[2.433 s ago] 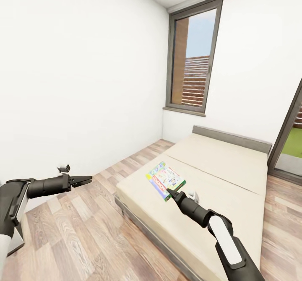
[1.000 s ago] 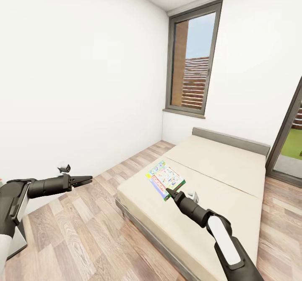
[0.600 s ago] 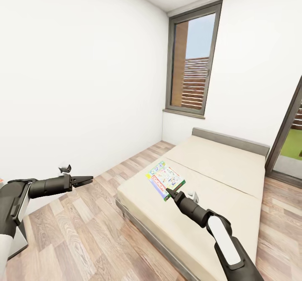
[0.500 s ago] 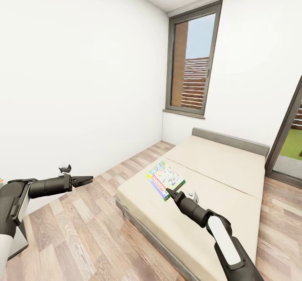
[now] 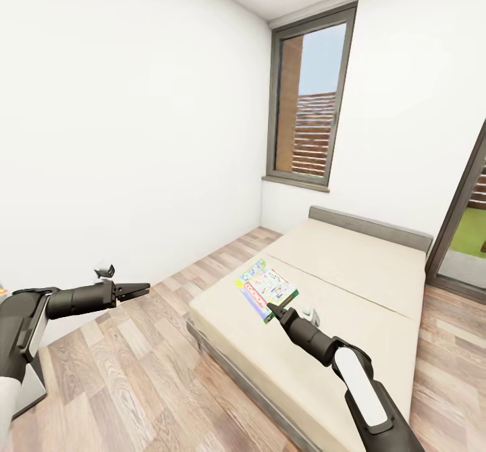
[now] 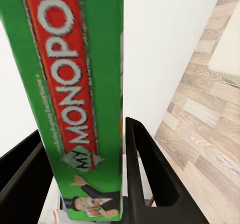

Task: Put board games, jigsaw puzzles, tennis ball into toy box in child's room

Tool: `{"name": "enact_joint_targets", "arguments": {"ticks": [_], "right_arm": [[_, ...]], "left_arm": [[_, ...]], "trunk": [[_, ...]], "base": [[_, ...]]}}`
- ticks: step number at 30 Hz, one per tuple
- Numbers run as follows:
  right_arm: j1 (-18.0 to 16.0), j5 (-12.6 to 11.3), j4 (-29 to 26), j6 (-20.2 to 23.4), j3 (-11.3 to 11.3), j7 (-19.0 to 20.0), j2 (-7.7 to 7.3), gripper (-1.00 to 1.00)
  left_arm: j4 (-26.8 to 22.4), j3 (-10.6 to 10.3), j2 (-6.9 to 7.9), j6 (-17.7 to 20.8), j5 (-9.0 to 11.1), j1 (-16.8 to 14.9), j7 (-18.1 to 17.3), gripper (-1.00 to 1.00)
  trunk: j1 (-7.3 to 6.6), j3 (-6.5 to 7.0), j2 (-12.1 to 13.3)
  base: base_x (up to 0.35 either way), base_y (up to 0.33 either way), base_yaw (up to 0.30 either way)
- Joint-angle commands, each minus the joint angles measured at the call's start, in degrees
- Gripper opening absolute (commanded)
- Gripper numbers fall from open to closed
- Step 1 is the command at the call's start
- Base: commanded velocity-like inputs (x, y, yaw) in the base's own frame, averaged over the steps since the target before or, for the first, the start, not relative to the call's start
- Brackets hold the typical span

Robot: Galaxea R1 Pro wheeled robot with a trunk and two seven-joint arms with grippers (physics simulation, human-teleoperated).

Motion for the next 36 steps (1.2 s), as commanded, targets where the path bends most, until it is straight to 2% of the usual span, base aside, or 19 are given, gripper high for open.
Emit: {"name": "enact_joint_targets", "arguments": {"ticks": [1, 10, 19, 36], "right_arm": [[0.0, 0.0, 0.0, 0.2, -0.1, 0.1, 0.02, -1.0], [0.0, 0.0, 0.1, 0.2, 0.0, 0.1, 0.1, -1.0], [0.0, 1.2, 0.1, 0.2, -0.1, 0.1, 0.11, -1.0], [0.0, 1.4, 0.0, 0.2, -0.1, -0.1, 0.12, -1.0]], "left_arm": [[0.0, 0.0, 0.0, 0.6, -0.2, 0.0, -0.3, 1.0], [0.0, 0.0, 0.0, 0.6, -0.2, 0.0, -0.3, 1.0], [0.0, 0.0, -0.01, 0.6, -0.1, 0.0, -0.3, 1.0], [0.0, 0.0, -0.1, 0.6, -0.1, 0.0, -0.3, 1.0]], "trunk": [[-0.19, 0.08, 0.3], [-2.17, 1.69, 3.9], [-2.17, 1.69, 3.9], [-2.17, 1.69, 3.9]], "base": [[0.0, 0.0, 0.0], [0.0, 0.0, 0.0], [0.0, 0.0, 0.0], [0.0, 0.0, 0.0]]}}
